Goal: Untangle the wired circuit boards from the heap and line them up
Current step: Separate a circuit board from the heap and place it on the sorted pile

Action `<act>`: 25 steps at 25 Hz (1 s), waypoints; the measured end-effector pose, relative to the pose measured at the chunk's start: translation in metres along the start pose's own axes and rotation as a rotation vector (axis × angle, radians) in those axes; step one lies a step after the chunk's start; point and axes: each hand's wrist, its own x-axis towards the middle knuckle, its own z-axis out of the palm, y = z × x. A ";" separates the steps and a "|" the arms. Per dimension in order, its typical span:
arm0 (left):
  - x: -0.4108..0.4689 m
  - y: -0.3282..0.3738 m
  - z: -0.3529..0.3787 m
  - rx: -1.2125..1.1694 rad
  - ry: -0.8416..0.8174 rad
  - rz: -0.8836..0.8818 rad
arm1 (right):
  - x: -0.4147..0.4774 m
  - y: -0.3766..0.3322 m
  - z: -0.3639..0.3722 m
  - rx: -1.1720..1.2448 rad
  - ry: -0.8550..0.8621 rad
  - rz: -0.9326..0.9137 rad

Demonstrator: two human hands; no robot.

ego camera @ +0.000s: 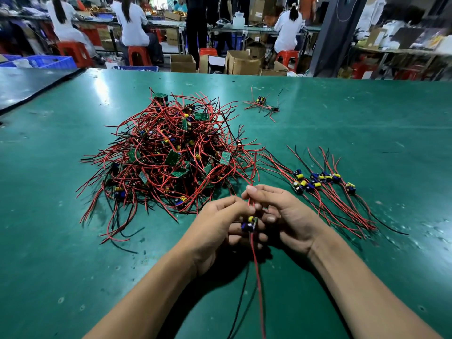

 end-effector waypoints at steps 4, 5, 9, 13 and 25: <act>0.001 -0.006 0.003 0.015 0.090 0.071 | 0.003 0.001 0.003 0.017 0.063 -0.028; 0.001 -0.006 0.003 0.028 0.083 0.082 | 0.005 0.000 0.003 0.050 0.096 -0.042; 0.000 -0.008 0.004 0.088 0.036 0.102 | 0.009 -0.004 -0.001 0.190 0.213 -0.131; 0.001 -0.009 0.005 0.119 0.018 0.077 | 0.010 0.002 -0.001 0.207 0.206 -0.119; 0.003 -0.006 -0.002 0.044 0.099 0.078 | 0.003 0.002 0.002 -0.007 0.027 -0.063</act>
